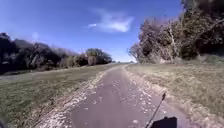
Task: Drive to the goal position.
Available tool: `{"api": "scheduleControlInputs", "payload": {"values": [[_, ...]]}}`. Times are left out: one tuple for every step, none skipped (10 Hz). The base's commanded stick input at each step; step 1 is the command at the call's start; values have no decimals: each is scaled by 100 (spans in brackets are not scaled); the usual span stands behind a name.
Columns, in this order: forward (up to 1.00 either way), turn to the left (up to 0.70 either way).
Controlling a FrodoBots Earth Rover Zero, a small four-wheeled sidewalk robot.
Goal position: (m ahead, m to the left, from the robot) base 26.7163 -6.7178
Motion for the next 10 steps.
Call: {"api": "scheduleControlInputs", "payload": {"values": [[50,0],[50,0],[50,0],[50,0],[50,0],[50,0],[50,0],[50,0],[50,0],[50,0]]}}
